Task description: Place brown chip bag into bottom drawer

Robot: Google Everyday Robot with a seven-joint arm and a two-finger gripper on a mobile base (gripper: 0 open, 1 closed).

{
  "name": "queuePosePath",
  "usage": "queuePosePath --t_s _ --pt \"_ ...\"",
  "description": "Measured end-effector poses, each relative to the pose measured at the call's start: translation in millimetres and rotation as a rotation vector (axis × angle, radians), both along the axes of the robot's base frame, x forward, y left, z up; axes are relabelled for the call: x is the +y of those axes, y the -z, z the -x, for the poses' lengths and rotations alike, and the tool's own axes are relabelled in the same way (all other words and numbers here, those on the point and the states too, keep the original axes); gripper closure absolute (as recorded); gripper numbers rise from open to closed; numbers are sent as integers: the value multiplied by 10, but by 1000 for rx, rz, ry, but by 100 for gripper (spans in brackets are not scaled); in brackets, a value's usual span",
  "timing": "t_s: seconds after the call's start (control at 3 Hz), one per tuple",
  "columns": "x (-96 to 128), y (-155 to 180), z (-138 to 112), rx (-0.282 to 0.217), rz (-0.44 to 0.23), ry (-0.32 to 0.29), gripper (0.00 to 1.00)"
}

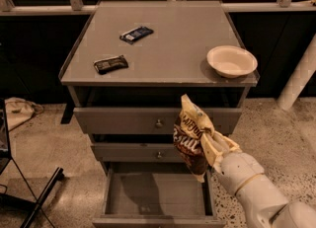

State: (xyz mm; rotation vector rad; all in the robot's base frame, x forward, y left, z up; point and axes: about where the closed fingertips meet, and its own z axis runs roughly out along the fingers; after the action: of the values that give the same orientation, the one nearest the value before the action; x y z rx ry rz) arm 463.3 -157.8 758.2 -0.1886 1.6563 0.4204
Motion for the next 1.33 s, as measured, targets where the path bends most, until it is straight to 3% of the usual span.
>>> queuePosePath --t_s 0.33,0.67,1.0,1.33 --pt "78 516 4 16 -12 17 100" --pt "-101 1197 -78 78 -72 112 100" --pt "-293 2014 -164 198 -135 205 100" --pt "-433 2703 -193 333 -142 266 100"
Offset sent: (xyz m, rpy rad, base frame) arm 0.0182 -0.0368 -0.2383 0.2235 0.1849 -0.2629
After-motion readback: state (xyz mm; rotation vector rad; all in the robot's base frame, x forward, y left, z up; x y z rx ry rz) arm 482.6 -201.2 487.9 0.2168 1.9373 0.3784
